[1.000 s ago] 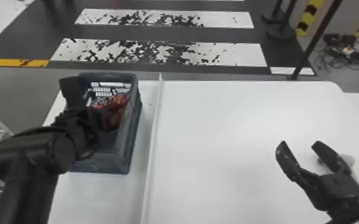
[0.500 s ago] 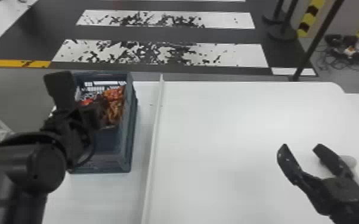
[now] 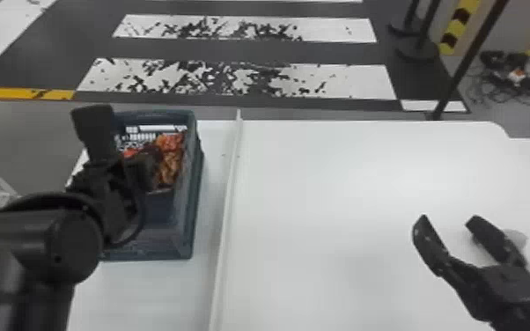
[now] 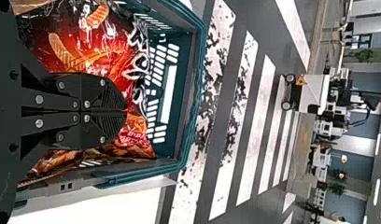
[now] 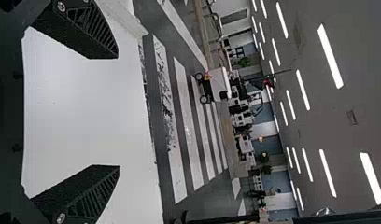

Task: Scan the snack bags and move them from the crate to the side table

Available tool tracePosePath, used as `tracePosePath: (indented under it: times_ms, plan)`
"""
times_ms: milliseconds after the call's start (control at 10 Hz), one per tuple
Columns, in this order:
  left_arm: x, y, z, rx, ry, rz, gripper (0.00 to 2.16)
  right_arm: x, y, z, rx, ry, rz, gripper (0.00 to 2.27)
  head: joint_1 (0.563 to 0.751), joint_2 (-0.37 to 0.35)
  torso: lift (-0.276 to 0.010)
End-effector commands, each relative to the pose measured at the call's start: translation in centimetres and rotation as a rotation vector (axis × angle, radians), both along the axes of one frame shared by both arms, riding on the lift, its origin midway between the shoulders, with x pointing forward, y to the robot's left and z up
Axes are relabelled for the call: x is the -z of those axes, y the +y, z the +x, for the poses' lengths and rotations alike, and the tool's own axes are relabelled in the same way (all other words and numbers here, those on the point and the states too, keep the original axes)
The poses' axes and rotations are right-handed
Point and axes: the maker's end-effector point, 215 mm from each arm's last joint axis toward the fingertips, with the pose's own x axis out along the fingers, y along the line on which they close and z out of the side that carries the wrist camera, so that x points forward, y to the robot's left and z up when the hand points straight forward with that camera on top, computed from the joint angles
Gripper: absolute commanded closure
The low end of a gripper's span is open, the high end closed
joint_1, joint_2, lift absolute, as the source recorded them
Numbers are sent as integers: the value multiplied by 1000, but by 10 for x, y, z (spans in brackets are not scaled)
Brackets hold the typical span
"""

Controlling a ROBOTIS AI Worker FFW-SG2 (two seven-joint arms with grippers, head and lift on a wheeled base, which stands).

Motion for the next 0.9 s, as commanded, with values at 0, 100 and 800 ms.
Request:
tracePosePath:
  times_ms: [0,100,800]
  plan:
    - [-7,-3,0,-6,-3,132,2135,3,-3,2,7,4,8,83,695,12,-87]
    - [-9,-5,-1,-20,-6,228,2135,6,-4,3,11,8,13,83,695,11,-87]
    - [-30,1,-6,-62,-4,509,2142,18,-7,5,11,34,33,80,695,7,-87]
